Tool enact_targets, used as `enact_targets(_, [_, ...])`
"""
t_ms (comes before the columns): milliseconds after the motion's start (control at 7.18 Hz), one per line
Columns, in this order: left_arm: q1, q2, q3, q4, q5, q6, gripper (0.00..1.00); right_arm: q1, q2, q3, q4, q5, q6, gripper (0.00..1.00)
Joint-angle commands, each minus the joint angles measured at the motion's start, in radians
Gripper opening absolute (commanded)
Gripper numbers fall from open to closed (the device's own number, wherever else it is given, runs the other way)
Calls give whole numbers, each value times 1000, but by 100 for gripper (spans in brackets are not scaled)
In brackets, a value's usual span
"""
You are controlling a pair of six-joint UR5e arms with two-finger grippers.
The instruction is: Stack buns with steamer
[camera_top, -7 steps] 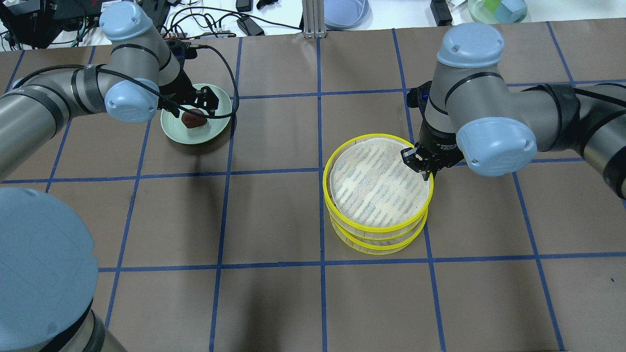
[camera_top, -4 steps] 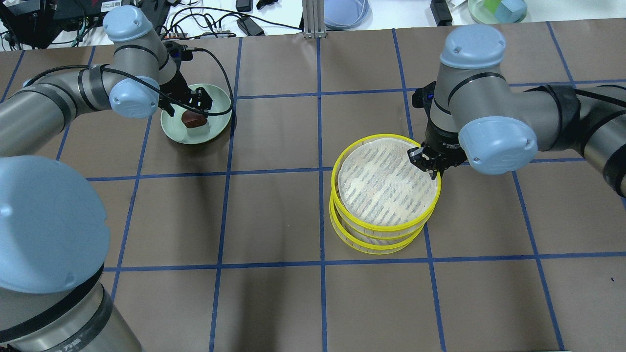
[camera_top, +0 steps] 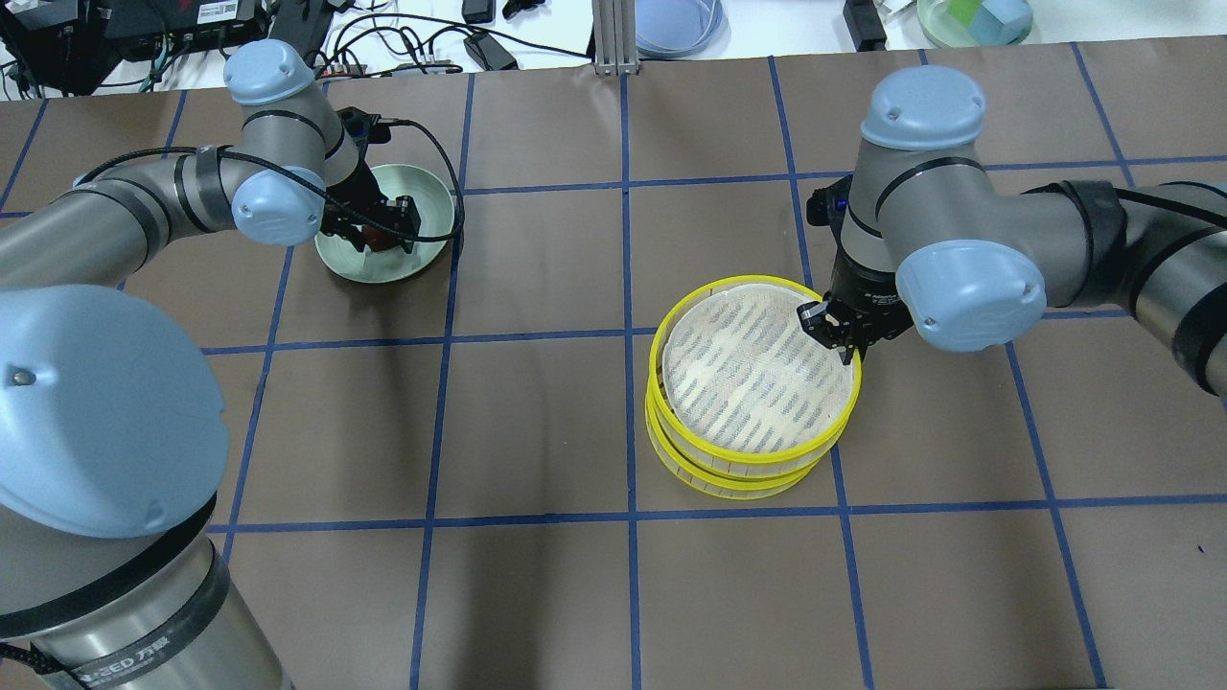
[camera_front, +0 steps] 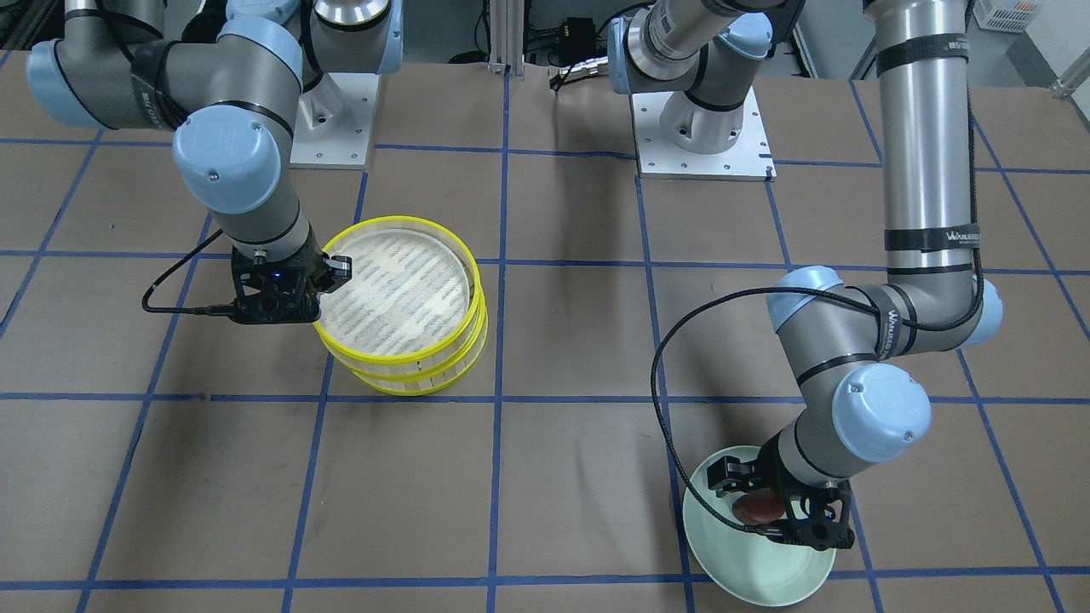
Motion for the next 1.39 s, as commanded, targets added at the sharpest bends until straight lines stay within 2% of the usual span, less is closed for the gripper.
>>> enact_targets(0, [0,3,-2,0,5,8,7,0,3,1,0,5,0,0])
enact_targets(139, [0,14,-2,0,7,6,0,0,5,5,0,5,0,0])
enact_targets(836, [-10,148,0,-59,2,3,0,6,3,22,0,-1,0,0])
enact_targets(975, [-23,193,1,-80,4,3,0,6,5,21,1,-9,-32,82])
enact_targets(1115, [-35,233,3,-106,4,2,0,8,5,13,10,-14,-66,100])
enact_targets(1254, [-49,266,4,-128,5,0,0,6,5,5,10,-14,-60,100])
